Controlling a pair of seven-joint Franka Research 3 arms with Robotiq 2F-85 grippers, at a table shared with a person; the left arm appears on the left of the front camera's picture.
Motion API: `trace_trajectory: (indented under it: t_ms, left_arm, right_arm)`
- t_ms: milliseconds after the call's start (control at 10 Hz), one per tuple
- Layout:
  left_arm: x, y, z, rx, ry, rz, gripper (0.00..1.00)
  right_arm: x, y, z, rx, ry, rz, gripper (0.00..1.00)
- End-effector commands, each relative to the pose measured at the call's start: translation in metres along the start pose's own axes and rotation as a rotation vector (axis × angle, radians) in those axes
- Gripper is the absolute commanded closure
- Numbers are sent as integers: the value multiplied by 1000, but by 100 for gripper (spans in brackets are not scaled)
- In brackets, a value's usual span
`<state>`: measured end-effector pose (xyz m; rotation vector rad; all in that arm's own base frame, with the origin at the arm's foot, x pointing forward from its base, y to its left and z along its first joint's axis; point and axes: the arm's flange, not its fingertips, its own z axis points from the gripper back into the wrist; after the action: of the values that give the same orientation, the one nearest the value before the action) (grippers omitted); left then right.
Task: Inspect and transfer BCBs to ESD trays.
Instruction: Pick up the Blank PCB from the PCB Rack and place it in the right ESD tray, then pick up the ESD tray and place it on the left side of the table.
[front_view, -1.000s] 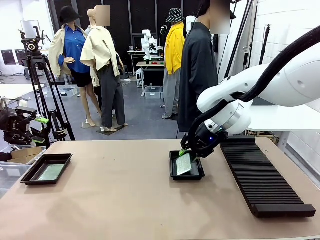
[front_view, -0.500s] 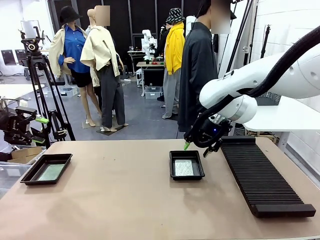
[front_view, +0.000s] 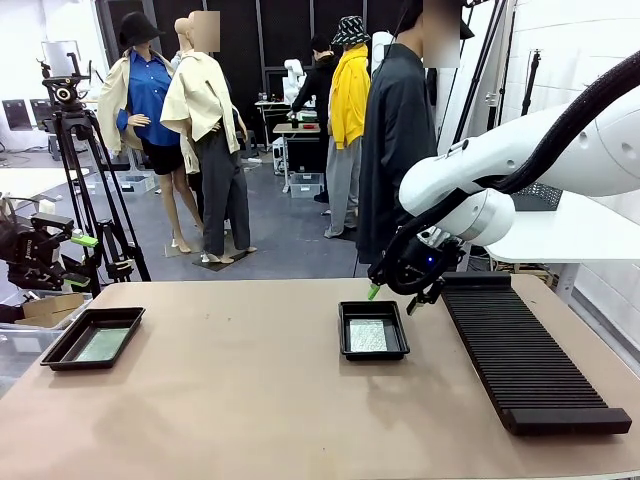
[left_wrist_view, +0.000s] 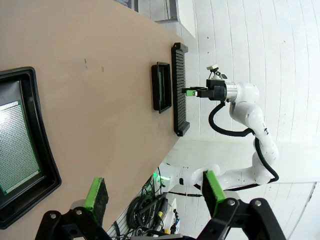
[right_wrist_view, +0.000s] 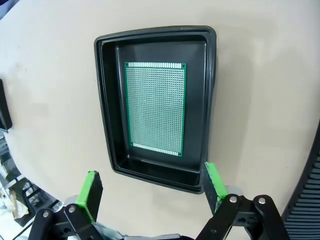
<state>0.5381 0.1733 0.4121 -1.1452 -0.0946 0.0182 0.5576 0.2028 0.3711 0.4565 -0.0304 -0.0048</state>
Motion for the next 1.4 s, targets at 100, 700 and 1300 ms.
trace_trajectory:
  t_ms: [100,700,1300]
  left_arm:
    - [-1,-1,1,0,8,-1,0]
    - [-1,-1,1,0,8,-1,0]
    - [-1,-1,1,0,8,-1,0]
  right_arm:
    - [0,0,-1,1,-12,2,0]
    - [0,0,-1,1,-12,2,0]
    - [-7,-46,65,162,-56,26,0]
